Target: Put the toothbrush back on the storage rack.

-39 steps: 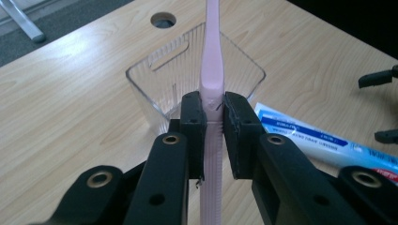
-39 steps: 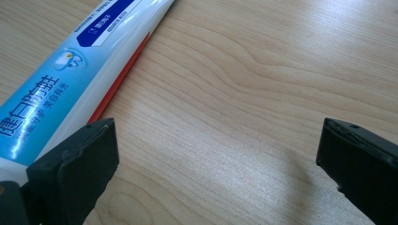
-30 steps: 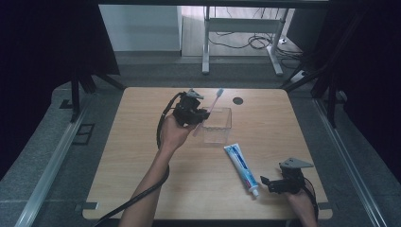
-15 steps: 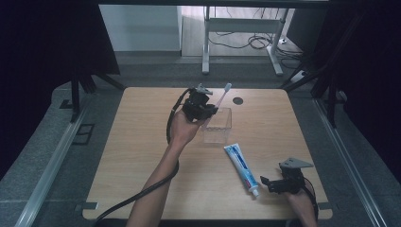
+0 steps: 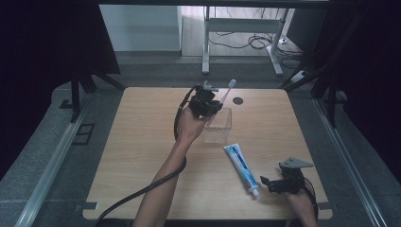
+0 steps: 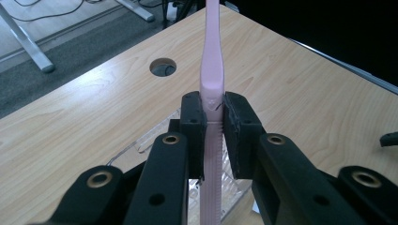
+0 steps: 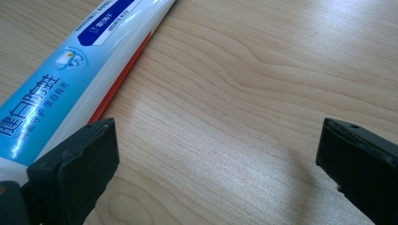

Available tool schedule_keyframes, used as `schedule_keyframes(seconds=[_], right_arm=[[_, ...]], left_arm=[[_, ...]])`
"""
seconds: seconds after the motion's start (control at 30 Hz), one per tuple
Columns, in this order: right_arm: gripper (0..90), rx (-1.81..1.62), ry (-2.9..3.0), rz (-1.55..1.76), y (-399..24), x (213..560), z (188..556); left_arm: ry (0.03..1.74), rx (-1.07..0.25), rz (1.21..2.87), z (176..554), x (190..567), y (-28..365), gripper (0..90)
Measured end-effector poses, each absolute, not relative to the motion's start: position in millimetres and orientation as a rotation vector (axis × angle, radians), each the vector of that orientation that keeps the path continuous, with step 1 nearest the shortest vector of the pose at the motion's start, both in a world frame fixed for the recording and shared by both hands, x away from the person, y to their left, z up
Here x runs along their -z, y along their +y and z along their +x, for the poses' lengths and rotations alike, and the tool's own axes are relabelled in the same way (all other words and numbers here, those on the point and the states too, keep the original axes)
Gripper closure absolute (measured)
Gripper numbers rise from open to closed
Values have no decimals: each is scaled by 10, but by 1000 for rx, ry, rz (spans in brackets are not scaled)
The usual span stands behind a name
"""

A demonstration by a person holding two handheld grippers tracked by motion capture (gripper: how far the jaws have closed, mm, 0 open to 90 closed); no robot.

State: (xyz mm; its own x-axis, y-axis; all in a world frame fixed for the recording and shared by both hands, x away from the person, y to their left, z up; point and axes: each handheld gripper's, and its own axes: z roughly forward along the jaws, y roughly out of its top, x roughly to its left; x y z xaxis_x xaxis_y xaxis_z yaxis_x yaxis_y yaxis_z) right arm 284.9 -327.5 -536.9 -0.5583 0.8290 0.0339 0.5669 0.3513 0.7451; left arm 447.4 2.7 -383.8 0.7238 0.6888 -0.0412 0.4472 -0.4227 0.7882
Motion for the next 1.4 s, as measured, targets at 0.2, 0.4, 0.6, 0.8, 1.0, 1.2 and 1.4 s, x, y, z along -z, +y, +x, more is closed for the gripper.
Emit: schedule_keyframes(seconds=[0.2,0.4,0.6,0.8,1.0,1.2,1.4], right_arm=[[0,-1042,2271,1231,-3274,5370,2850],[0,-1042,2275,1231,-3273,5371,2850],[0,-1041,2278,1228,-3272,5373,2851],[2,-1038,2285,1229,-3266,5378,2852],[2,-1032,2289,1229,-3265,5383,2854],[2,-1033,2288,1230,-3266,5382,2854],[3,-1031,2292,1228,-3263,5383,2855]], left_arm=[[859,-380,2098,4539,3945,-14,789],[862,-381,2113,4574,4057,-53,789],[869,-375,2123,4581,4173,-96,789],[881,-370,2131,4587,4282,-112,789],[882,-369,2142,4579,4379,-145,789],[883,-376,2170,4570,4445,-191,788],[880,-372,2194,4561,4497,-220,788]])
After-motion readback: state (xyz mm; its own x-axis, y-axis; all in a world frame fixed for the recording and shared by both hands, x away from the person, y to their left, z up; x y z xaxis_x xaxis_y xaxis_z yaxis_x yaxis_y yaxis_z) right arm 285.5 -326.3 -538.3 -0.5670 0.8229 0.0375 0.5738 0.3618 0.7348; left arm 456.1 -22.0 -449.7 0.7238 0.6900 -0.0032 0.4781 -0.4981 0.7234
